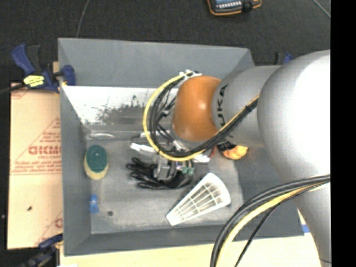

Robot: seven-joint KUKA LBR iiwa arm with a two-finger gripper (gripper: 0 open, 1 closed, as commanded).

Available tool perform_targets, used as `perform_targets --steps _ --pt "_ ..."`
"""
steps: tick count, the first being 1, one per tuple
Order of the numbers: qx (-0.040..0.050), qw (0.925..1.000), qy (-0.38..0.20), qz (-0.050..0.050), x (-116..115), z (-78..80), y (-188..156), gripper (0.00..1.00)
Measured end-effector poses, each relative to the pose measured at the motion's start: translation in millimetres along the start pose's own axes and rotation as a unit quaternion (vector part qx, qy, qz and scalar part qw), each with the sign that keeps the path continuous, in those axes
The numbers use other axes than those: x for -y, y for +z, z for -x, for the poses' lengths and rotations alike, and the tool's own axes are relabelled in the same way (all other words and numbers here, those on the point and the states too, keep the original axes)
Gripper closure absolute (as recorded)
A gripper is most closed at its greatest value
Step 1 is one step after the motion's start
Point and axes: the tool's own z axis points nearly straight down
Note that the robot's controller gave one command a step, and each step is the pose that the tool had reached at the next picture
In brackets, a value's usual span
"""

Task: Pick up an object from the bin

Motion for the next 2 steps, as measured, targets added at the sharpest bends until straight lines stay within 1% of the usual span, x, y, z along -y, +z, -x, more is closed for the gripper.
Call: perform_targets --steps 2 --pt "0.0 1.0 0.006 0.0 0.0 0.0 0.0 1.0"
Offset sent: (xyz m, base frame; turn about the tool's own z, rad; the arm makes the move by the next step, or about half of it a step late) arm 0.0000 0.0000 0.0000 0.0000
